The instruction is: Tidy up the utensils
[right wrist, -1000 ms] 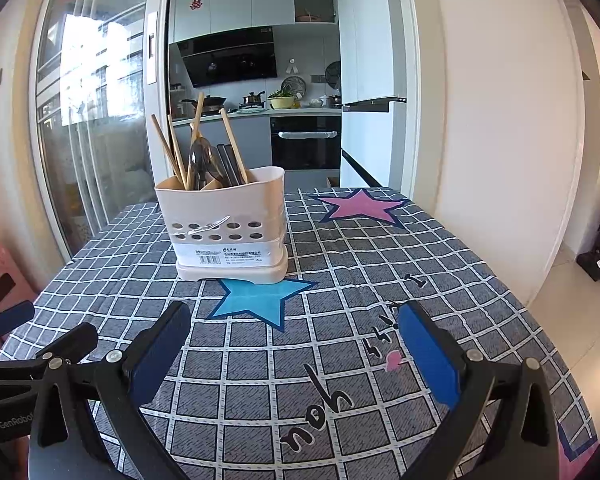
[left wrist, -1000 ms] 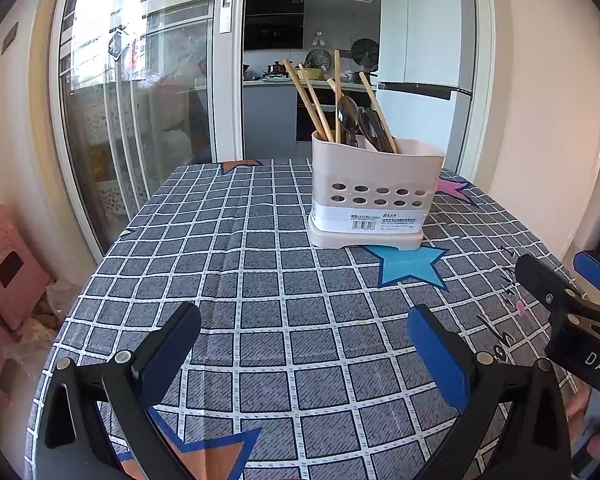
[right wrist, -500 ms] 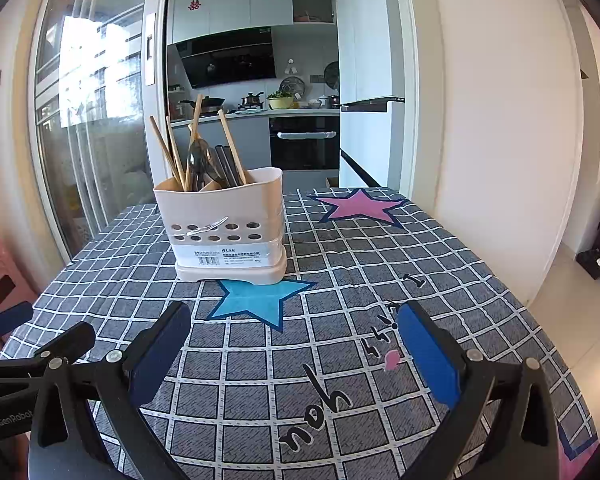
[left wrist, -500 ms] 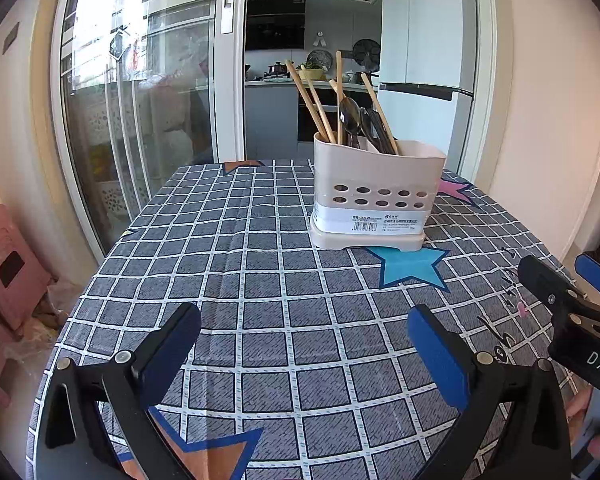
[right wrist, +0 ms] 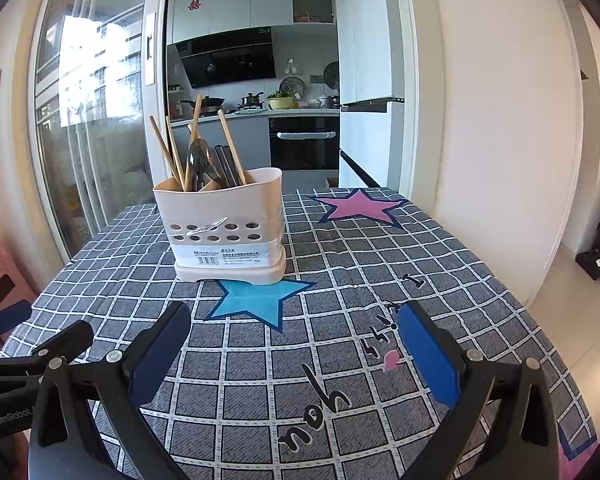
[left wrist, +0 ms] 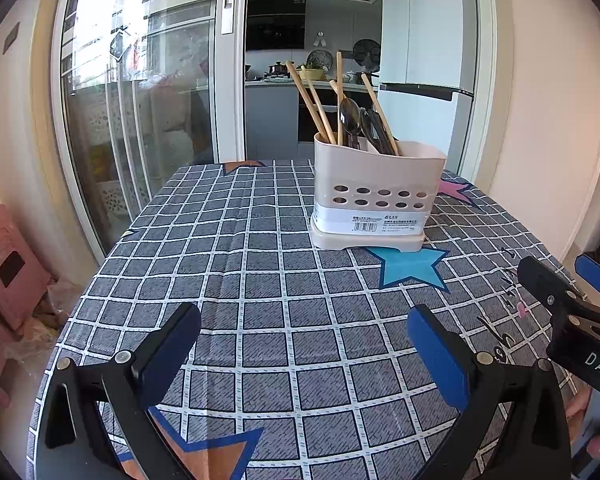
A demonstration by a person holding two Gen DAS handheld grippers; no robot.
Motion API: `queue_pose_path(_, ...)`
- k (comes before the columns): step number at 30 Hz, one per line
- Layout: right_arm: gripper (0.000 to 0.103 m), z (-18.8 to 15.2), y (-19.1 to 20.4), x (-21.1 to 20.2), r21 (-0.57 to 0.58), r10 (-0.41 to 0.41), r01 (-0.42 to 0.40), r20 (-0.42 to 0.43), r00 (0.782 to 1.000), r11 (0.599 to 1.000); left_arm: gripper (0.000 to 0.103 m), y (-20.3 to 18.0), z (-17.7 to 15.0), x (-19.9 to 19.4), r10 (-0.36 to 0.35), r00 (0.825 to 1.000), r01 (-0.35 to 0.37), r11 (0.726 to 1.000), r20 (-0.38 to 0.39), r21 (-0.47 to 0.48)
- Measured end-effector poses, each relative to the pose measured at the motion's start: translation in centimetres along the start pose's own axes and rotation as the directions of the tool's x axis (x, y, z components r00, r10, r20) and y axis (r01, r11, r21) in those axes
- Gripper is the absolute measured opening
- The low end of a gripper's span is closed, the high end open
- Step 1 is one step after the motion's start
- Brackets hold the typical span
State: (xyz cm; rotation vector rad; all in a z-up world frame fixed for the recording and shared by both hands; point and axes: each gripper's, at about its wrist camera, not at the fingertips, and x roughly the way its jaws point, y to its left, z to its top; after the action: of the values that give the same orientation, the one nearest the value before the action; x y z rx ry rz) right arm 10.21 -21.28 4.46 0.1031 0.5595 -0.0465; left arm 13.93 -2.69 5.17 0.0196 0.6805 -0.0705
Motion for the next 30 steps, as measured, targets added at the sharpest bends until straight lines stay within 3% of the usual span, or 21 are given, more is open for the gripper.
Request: queue_pose_path(30,0.103,0.03,0.00,0.02,0.000,-0.001,0.001,0.001,1.000,1.000,0.103,0.16,0.06,0.11,-0.006,1.000,0.005,1.000,-0.017,-0.019)
